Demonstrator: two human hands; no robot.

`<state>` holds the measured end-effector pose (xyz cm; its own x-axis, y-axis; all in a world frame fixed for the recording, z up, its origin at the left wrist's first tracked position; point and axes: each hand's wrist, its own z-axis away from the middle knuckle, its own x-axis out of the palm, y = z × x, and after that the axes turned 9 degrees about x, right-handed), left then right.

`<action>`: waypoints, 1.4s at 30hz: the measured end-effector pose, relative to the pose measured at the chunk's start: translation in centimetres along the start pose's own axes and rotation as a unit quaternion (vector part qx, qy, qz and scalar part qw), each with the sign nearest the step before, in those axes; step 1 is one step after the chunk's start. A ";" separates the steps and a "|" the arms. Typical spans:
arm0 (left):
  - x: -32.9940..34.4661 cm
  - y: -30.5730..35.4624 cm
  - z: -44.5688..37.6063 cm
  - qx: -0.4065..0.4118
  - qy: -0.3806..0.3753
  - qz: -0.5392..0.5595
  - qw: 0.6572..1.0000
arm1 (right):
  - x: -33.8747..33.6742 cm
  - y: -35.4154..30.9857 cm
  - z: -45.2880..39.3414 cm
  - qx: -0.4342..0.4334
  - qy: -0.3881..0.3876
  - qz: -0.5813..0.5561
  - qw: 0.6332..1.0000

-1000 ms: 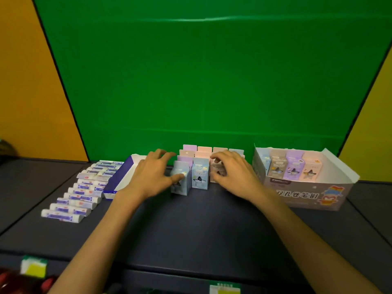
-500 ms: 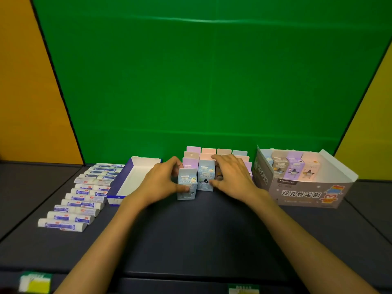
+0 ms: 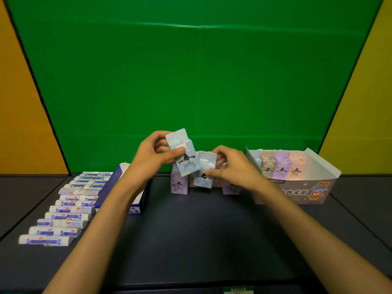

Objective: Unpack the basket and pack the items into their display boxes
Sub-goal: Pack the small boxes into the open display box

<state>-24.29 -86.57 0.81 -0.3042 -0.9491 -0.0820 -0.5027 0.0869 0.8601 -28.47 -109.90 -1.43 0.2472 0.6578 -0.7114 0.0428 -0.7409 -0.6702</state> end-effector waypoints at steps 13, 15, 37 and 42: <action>12.2 2.1 -4.8 0.045 -0.050 -0.017 0.998 | -14.0 8.8 1.0 0.069 0.060 -0.164 0.982; 14.6 1.8 -5.5 0.036 -0.052 -0.023 0.998 | -15.6 10.5 1.0 0.062 0.060 -0.133 0.987; 26.0 -1.9 -10.5 0.016 -0.295 -0.569 0.767 | -20.9 17.9 -2.0 0.015 0.003 0.004 1.000; 26.4 -3.3 -10.4 0.043 -0.293 -0.648 0.702 | -19.6 17.8 -2.1 0.023 -0.020 0.015 0.999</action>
<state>-22.23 -115.09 1.06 0.1857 0.0364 -0.9819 -0.7043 -0.6919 -0.1588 -30.53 -136.29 1.07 0.2090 0.6406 -0.7389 -0.0095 -0.7542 -0.6566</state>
